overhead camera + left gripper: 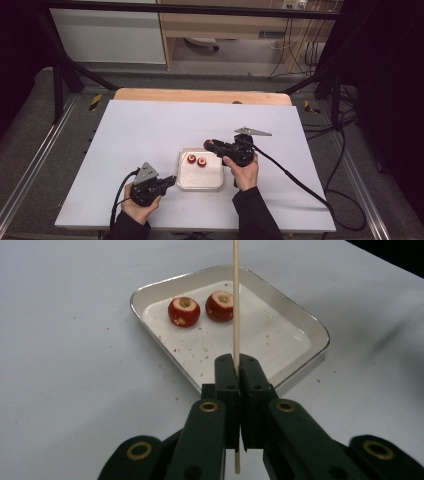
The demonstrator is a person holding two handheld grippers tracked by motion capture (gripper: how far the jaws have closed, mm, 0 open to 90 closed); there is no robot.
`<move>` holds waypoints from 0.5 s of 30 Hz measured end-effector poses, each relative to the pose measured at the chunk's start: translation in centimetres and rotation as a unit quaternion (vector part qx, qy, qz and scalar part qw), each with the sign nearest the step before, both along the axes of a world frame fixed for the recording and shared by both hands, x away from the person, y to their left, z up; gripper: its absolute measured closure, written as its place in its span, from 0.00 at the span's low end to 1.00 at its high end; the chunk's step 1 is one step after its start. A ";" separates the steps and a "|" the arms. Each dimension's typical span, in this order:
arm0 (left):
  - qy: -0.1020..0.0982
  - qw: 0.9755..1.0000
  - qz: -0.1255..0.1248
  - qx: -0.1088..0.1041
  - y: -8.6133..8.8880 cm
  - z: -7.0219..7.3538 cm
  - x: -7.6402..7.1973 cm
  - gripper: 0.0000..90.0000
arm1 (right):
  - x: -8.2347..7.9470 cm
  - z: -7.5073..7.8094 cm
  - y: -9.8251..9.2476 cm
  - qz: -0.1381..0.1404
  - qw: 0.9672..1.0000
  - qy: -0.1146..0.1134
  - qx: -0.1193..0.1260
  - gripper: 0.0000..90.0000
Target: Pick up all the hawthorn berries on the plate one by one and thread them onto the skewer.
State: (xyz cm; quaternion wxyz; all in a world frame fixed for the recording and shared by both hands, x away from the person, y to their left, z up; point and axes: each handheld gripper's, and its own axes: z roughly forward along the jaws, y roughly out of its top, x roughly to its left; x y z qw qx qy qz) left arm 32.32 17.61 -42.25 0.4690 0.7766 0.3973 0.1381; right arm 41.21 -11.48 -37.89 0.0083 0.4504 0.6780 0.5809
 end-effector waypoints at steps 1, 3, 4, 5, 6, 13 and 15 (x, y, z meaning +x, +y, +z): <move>-0.001 1.000 0.003 -0.004 -0.2 0.0 0.0 0.98 | 0.0 0.0 0.0 -0.004 1.000 -0.002 0.006 0.68; -0.004 1.000 0.006 -0.008 -0.6 0.0 0.0 0.98 | 0.0 -0.1 -0.1 -0.014 1.000 -0.003 0.023 0.68; -0.004 1.000 0.006 -0.008 -0.6 0.0 0.0 0.98 | 0.0 -0.1 -0.1 -0.018 0.999 -0.004 0.029 0.68; -0.006 1.000 0.007 -0.010 -0.8 0.0 0.0 0.98 | 0.0 -0.1 -0.1 -0.018 0.999 -0.004 0.029 0.68; -0.005 1.000 0.007 -0.012 -1.0 0.0 0.0 0.98 | 0.0 0.0 -0.2 -0.028 0.999 -0.008 0.039 0.68; -0.003 0.999 0.007 -0.043 -2.8 0.5 0.1 0.98 | -0.1 0.4 -0.3 -0.052 0.995 -0.023 0.081 0.68; -0.003 0.999 0.007 -0.047 -3.3 0.6 0.1 0.98 | -0.1 0.5 -0.3 -0.059 0.994 -0.027 0.091 0.68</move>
